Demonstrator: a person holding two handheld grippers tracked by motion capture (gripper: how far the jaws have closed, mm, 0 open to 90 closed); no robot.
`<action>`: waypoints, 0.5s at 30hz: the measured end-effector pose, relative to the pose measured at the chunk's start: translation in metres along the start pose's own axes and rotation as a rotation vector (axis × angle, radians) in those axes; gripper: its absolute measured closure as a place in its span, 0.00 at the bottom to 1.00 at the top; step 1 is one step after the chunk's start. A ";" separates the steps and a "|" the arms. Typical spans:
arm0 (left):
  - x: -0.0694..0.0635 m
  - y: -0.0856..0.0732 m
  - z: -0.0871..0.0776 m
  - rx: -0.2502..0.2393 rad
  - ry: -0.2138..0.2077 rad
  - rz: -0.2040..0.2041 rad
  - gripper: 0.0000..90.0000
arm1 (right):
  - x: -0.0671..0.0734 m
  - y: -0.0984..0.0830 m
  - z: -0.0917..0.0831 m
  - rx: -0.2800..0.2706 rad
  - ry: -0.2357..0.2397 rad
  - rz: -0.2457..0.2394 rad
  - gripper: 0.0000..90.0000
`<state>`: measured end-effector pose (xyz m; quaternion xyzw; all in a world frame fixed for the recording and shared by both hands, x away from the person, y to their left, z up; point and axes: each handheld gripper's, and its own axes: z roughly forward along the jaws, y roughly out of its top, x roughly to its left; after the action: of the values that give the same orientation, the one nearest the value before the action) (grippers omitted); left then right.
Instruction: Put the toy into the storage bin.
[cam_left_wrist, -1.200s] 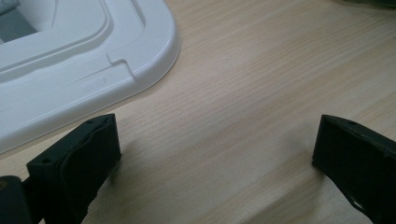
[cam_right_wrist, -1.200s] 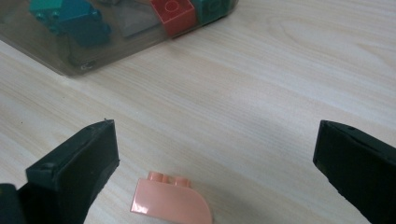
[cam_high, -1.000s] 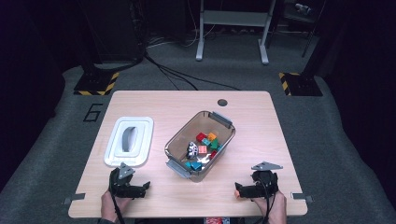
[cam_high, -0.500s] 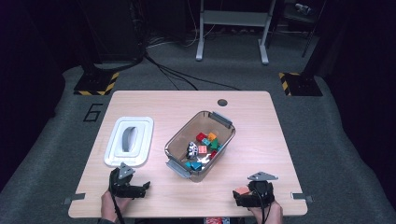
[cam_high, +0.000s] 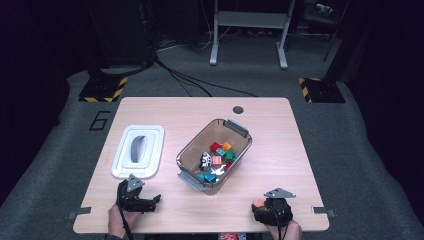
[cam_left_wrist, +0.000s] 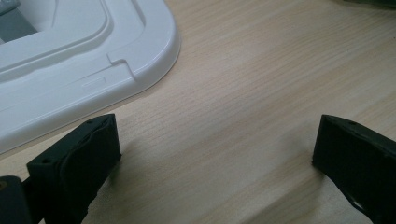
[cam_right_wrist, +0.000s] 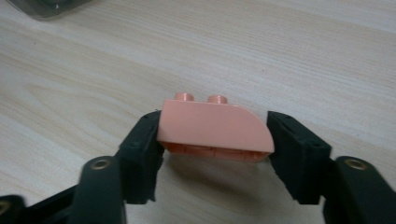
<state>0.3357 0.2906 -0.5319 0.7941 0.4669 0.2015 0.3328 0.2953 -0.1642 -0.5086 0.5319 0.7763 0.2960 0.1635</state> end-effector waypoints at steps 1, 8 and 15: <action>0.000 0.000 0.000 0.002 -0.004 0.000 0.01 | 0.000 0.001 0.000 0.001 0.003 0.002 0.46; 0.000 0.000 0.000 -0.001 -0.001 0.000 0.01 | -0.001 0.003 0.001 0.005 0.006 0.000 0.48; 0.000 0.000 0.000 0.001 -0.003 -0.001 0.01 | -0.005 0.009 0.000 -0.016 0.031 -0.021 0.48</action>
<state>0.3357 0.2907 -0.5317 0.7944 0.4669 0.2000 0.3331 0.3036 -0.1668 -0.5034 0.5179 0.7818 0.3088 0.1589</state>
